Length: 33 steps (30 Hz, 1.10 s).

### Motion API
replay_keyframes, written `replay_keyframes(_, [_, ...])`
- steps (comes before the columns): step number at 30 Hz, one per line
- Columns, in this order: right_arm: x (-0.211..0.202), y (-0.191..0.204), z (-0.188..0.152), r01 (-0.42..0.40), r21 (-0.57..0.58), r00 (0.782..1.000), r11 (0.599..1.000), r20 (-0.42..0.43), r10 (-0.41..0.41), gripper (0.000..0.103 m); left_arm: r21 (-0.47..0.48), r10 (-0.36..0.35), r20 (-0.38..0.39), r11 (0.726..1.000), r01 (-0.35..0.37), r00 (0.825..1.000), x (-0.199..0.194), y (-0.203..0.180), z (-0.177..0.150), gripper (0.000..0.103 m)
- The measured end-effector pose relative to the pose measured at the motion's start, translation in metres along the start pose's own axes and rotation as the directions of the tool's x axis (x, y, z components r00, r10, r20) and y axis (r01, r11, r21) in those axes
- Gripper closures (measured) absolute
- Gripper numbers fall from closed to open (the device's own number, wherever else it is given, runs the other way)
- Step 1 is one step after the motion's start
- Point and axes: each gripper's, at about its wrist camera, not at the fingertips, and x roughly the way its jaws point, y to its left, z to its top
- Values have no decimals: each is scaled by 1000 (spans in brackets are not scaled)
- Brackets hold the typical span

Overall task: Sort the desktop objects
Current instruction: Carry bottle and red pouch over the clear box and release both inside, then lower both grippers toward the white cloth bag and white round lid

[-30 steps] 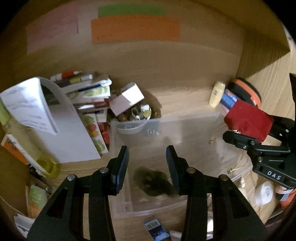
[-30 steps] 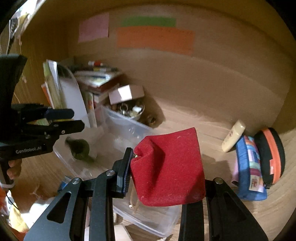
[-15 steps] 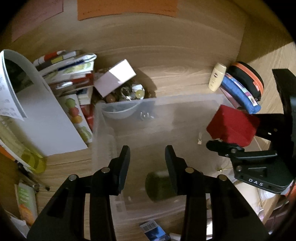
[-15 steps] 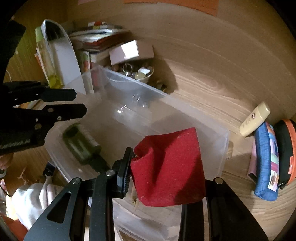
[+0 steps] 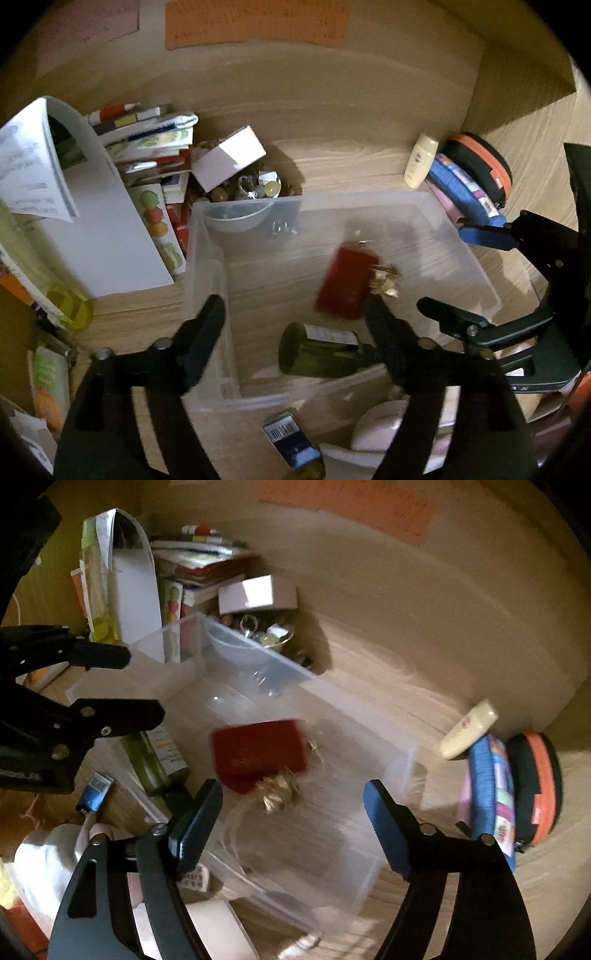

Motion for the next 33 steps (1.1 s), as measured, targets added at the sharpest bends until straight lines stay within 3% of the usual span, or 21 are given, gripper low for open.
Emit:
replay_keyframes(2, [-11,-3,-1,17,12,1000,1000,18,-18,25,-5,5,20,1000,-5,1000,-8,-2,-1,11])
replay_keyframes(5, [-27,-9,-5,22,45,998,999,50,-24,20,-12,20,67,1000,-19,998,-23,-5,-5,7])
replay_keyframes(17, [-83,-25,-49,38,145,991,989,123,-56,17,-15,9,100,1000,-8,995,-61,-14,-31,6])
replay_keyframes(23, [-101,-28,-76,64,169,987,983,134,-88,15,13,55,132,998,-57,990,-80,-18,-53,4])
replay_keyframes(33, [-118,-31,-115,66,217,987,974,127,-95,14,28,58,99,998,-61,993,-92,-16,-94,3])
